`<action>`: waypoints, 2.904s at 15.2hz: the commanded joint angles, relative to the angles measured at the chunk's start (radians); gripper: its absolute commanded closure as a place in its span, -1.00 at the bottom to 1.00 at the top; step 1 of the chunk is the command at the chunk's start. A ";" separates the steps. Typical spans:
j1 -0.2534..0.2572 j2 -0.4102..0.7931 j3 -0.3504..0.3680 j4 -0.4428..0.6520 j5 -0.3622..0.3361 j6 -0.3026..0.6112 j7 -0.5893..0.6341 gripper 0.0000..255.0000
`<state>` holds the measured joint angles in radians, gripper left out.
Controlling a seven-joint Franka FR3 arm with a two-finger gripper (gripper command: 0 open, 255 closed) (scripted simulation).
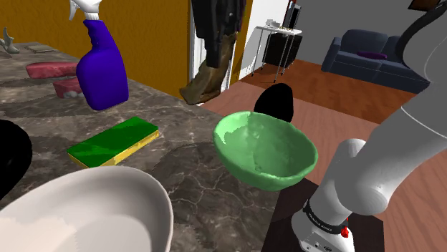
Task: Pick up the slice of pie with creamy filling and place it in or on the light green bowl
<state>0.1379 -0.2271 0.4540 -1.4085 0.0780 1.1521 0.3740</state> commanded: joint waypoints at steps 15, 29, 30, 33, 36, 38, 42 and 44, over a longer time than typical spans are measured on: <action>0.078 -0.383 -0.015 -0.321 0.165 -0.029 0.069 1.00; 0.101 -0.475 -0.014 -0.543 0.187 0.102 0.045 1.00; 0.101 -0.475 -0.014 -0.543 0.187 0.102 0.045 1.00; 0.103 -0.474 -0.015 -0.543 0.186 0.103 0.046 1.00; 0.105 -0.478 -0.015 -0.545 0.188 0.101 0.049 -1.00; 0.105 -0.478 -0.015 -0.545 0.187 0.101 0.048 -1.00; 0.089 -0.406 -0.015 -0.388 0.170 0.015 0.066 -1.00; 0.084 -0.386 -0.013 -0.344 0.166 -0.009 0.072 -1.00</action>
<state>0.2256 -0.6274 0.4387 -1.7751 0.2467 1.1524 0.4433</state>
